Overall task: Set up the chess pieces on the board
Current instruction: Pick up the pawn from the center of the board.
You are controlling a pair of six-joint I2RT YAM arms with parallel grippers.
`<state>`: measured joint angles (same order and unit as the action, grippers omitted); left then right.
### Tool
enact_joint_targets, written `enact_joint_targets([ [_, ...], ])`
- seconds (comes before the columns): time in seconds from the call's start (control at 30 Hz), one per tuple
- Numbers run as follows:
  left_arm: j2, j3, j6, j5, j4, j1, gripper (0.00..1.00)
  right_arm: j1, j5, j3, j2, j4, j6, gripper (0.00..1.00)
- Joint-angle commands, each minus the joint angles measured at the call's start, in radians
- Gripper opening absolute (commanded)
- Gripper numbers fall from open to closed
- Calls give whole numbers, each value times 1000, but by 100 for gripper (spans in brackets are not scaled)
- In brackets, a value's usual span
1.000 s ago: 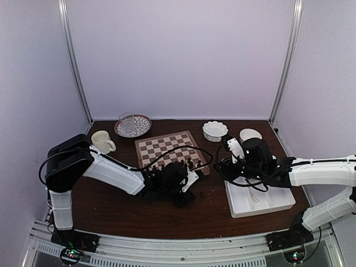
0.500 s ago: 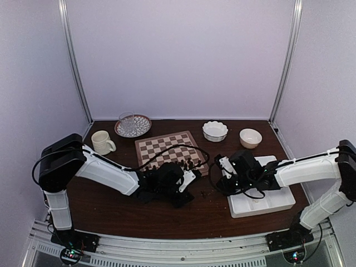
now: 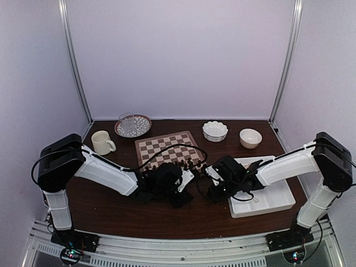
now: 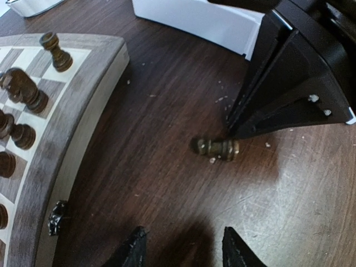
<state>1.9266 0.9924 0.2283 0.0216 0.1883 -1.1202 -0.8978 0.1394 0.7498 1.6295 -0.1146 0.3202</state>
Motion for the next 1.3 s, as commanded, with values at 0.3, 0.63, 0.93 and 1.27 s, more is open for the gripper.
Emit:
enact_joint_targets([
  [0.3,-4,-7,25,-22,75,2,47,-21,75,22,54,70,11,0],
  [0.63,27,2,36,-71,101,1,50,-20,141,17,47,112,27,0],
  [0.93,79,42,45,-43,93,0,53,-20,116,2,1,112,30,0],
  [1.27,97,66,64,-37,67,2,59,-10,150,10,34,130,47,0],
])
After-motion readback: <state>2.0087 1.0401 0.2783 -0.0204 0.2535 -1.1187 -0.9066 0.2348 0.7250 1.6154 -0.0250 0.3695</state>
